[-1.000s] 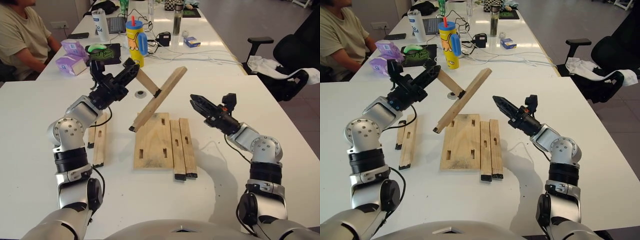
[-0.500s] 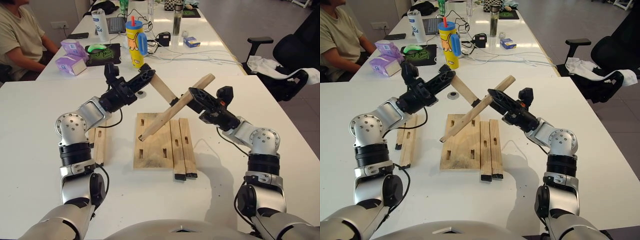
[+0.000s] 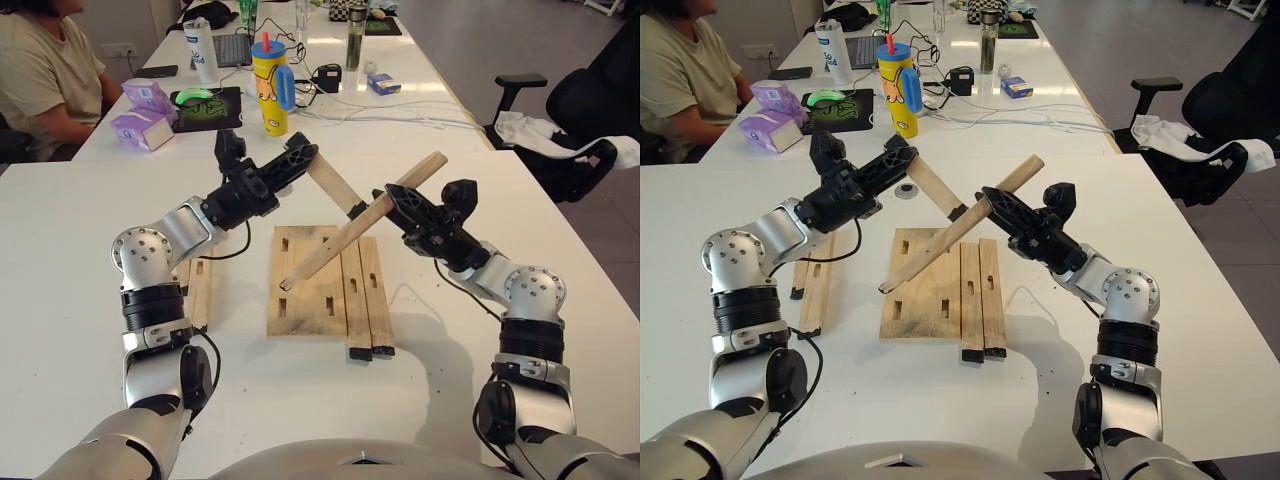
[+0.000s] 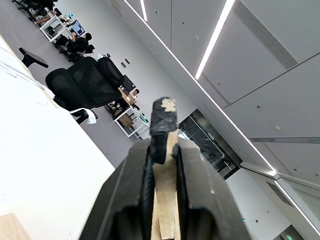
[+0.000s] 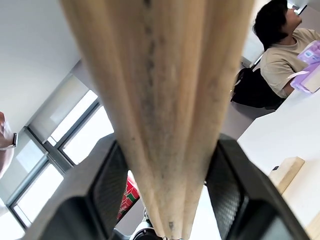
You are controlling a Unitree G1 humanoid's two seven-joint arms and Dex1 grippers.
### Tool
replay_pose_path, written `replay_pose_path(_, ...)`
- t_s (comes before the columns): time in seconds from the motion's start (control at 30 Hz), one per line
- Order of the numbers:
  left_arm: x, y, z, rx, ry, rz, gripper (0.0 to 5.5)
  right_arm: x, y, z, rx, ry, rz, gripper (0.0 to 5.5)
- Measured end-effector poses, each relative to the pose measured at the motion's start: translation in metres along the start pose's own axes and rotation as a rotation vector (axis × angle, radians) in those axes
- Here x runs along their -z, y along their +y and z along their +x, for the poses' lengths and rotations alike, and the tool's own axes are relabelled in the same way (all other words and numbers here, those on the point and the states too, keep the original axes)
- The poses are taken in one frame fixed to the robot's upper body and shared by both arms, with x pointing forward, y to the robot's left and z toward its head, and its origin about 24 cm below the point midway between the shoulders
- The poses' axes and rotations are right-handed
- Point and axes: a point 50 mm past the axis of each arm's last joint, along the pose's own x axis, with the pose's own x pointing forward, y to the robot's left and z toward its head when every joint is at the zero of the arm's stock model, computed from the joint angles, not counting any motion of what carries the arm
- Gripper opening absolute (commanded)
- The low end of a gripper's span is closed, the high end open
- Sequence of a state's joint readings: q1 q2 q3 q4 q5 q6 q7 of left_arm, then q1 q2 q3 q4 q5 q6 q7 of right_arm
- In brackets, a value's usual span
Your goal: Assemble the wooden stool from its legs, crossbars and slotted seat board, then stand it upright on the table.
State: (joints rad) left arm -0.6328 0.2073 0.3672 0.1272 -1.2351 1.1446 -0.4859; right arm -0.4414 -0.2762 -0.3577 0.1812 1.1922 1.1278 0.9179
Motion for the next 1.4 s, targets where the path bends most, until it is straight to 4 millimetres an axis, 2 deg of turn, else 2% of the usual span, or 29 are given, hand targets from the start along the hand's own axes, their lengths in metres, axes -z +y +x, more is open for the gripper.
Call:
replay_pose_path(0.17,-0.007,-0.007,0.001,0.007,-0.048,0.067,1.41,-0.003,0.003,-0.002,-0.003,-0.013,-0.023,2.08)
replay_pose_path(0.3,-0.025,-0.018,-0.006,0.030,-0.219,0.054,2.05,-0.001,0.005,-0.009,0.005,-0.037,-0.014,2.08)
replay_pose_path(0.4,-0.058,-0.041,-0.021,0.045,-0.362,0.159,2.51,0.005,0.013,-0.019,0.025,-0.030,-0.060,2.08)
replay_pose_path(0.47,-0.067,-0.044,-0.036,-0.020,-0.356,0.258,2.75,0.006,0.018,-0.026,0.057,-0.026,-0.128,2.08)
replay_pose_path(0.5,-0.066,-0.040,-0.045,-0.078,-0.308,0.316,2.81,0.005,0.018,-0.029,0.066,-0.014,-0.142,2.08)
replay_pose_path(0.53,-0.059,-0.031,-0.055,-0.143,-0.251,0.339,2.81,0.004,0.018,-0.033,0.076,-0.009,-0.149,2.07)
replay_pose_path(0.63,-0.013,-0.007,-0.080,-0.269,0.052,0.365,2.81,-0.008,0.013,-0.041,0.126,0.003,-0.192,2.07)
replay_pose_path(0.73,0.031,-0.010,-0.088,-0.191,0.372,0.369,2.81,-0.018,0.009,-0.037,0.158,0.088,-0.287,2.07)
replay_pose_path(0.83,0.051,-0.011,-0.091,-0.151,0.617,0.468,2.81,-0.019,0.009,-0.028,0.117,0.164,-0.336,2.07)
replay_pose_path(0.93,0.073,-0.008,-0.094,-0.069,0.877,0.604,2.81,-0.017,0.001,-0.023,0.090,0.242,-0.361,2.07)
replay_pose_path(1.07,0.087,0.001,-0.091,-0.001,1.000,0.778,2.81,-0.017,-0.011,-0.018,0.090,0.337,-0.412,2.07)
replay_pose_path(1.17,0.099,0.011,-0.091,0.011,1.064,0.837,2.81,-0.016,-0.016,-0.010,0.061,0.417,-0.451,2.07)
replay_pose_path(1.4,0.116,0.025,-0.089,0.024,1.167,0.928,2.81,-0.015,-0.014,0.019,-0.051,0.612,-0.618,2.07)
